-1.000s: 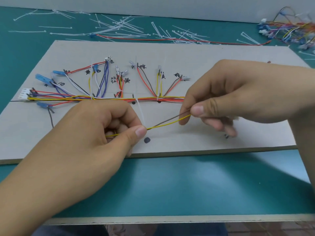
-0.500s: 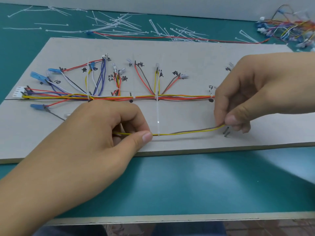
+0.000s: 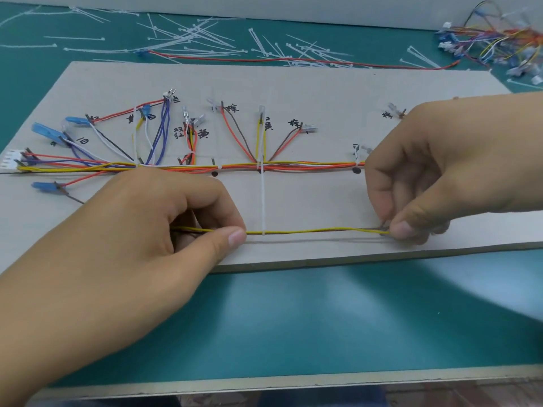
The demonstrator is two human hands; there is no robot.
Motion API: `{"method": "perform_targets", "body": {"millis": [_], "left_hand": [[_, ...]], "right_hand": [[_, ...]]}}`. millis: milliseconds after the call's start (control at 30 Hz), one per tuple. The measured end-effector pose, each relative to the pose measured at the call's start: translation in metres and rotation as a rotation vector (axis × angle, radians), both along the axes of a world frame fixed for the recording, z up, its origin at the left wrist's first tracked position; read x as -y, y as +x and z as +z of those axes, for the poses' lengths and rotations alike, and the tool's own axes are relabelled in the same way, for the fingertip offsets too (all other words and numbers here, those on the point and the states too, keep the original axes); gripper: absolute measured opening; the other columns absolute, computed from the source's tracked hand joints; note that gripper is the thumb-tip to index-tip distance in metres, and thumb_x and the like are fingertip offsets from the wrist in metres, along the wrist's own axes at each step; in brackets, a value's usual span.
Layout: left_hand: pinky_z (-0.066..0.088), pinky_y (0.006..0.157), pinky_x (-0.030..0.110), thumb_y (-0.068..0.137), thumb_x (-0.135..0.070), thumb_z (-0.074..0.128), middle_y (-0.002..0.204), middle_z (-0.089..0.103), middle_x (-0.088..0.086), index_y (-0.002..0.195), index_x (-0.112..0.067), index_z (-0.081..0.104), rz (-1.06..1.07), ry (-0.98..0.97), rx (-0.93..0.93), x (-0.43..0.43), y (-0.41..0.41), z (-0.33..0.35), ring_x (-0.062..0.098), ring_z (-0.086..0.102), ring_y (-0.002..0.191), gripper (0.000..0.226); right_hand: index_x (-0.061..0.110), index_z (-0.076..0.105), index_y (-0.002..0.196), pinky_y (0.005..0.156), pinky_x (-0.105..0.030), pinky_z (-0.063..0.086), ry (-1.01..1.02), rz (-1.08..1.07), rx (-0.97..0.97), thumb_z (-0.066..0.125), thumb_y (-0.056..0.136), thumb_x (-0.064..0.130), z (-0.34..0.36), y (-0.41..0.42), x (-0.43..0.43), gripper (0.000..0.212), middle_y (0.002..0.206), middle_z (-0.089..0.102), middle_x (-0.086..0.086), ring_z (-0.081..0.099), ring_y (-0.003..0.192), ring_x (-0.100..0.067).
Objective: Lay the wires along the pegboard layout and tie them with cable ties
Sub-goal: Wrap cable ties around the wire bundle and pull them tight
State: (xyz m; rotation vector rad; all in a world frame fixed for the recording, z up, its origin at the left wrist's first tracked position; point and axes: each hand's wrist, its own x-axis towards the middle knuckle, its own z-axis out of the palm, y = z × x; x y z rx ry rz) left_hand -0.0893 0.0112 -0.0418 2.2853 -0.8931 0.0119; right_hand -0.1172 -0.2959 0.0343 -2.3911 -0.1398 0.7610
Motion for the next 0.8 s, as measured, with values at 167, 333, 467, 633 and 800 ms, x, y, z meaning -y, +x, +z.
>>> {"method": "perform_targets", "body": {"millis": [167, 333, 467, 633, 800], "left_hand": [[0.047, 0.052, 0.024, 0.086, -0.054, 0.063, 0.082, 0.069, -0.026, 0.093, -0.045, 0.069, 0.001, -0.007, -0.005, -0.0045, 0.0008, -0.0013, 0.005, 0.065, 0.059, 0.013], [0.047, 0.049, 0.023, 0.086, -0.052, 0.065, 0.081, 0.069, -0.026, 0.092, -0.046, 0.069, 0.023, -0.012, 0.001, -0.0033, 0.0006, -0.0022, 0.006, 0.064, 0.058, 0.010], [0.049, 0.051, 0.027, 0.085, -0.053, 0.065, 0.081, 0.070, -0.026, 0.092, -0.044, 0.070, 0.027, -0.026, -0.018, -0.0016, 0.0009, -0.0020, 0.007, 0.066, 0.059, 0.012], [0.047, 0.051, 0.020, 0.083, -0.052, 0.064, 0.079, 0.070, -0.025, 0.091, -0.044, 0.070, 0.040, -0.041, -0.029, -0.0007, -0.0013, -0.0015, 0.006, 0.067, 0.064, 0.012], [0.048, 0.051, 0.026, 0.085, -0.053, 0.064, 0.079, 0.070, -0.023, 0.093, -0.044, 0.070, 0.045, -0.051, -0.019, -0.0018, 0.0001, -0.0052, 0.008, 0.066, 0.061, 0.014]], "right_hand": [[0.029, 0.073, 0.083, 0.050, -0.021, 0.054, -0.080, 0.011, 0.090, 0.090, 0.062, 0.046, 0.0014, -0.0003, 0.0000, 0.033, 0.066, 0.075, 0.006, 0.069, 0.053, -0.009], [0.024, 0.075, 0.078, 0.056, -0.022, 0.058, -0.009, 0.007, 0.023, 0.088, 0.064, 0.028, -0.0015, 0.0033, 0.0034, 0.020, 0.071, 0.076, -0.006, 0.073, 0.059, -0.020], [0.023, 0.075, 0.071, 0.054, -0.020, 0.056, 0.011, -0.015, 0.050, 0.093, 0.070, 0.018, 0.0022, 0.0038, 0.0054, 0.019, 0.068, 0.075, -0.008, 0.070, 0.054, -0.018], [0.021, 0.074, 0.066, 0.051, -0.018, 0.055, 0.024, -0.021, 0.108, 0.095, 0.063, 0.017, 0.0026, 0.0006, 0.0056, 0.021, 0.065, 0.073, -0.008, 0.073, 0.052, -0.020], [0.026, 0.076, 0.071, 0.050, -0.008, 0.046, 0.001, -0.021, 0.118, 0.087, 0.061, 0.027, 0.0052, 0.0007, 0.0057, 0.015, 0.068, 0.076, -0.005, 0.069, 0.049, -0.010]]}}
